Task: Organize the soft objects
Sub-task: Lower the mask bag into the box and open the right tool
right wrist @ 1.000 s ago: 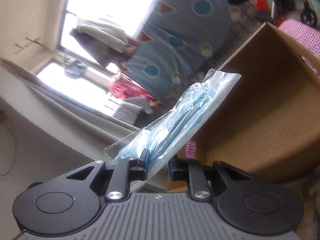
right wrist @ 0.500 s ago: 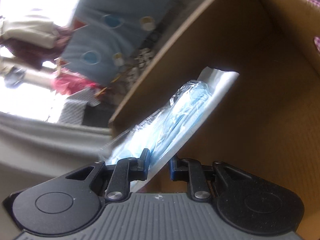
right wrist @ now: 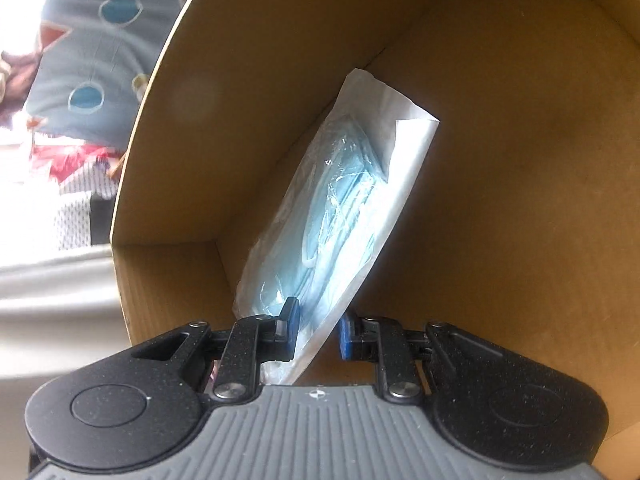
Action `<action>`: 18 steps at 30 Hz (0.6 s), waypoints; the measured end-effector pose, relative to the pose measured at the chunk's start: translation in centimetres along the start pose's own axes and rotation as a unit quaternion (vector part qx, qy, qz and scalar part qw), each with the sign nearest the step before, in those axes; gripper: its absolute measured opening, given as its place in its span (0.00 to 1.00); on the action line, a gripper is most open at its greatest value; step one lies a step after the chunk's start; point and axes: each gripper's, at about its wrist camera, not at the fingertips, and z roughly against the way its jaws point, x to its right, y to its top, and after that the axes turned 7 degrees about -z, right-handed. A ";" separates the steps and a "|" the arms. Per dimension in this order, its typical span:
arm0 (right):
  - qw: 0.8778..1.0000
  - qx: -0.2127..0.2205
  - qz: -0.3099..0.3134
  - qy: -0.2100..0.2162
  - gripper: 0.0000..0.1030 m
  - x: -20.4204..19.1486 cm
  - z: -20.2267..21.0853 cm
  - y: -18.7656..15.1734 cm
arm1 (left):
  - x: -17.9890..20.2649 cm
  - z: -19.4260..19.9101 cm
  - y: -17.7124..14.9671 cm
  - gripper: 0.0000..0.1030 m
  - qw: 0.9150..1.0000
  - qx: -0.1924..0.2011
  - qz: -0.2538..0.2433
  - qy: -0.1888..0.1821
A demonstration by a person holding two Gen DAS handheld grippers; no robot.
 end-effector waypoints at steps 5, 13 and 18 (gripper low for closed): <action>0.994 0.035 -0.085 0.052 0.21 2.2 -0.2 -2.5 | -1.3 2.8 -0.9 0.72 0.999 0.027 0.022 0.003; 0.981 0.046 -0.175 0.073 0.24 5.1 -0.9 -5.3 | -2.3 3.5 -1.8 0.72 0.999 0.032 0.035 -0.011; 0.992 0.003 -0.126 0.025 0.71 4.0 -0.8 -6.6 | -2.8 4.3 -2.0 0.76 0.999 0.040 0.034 -0.008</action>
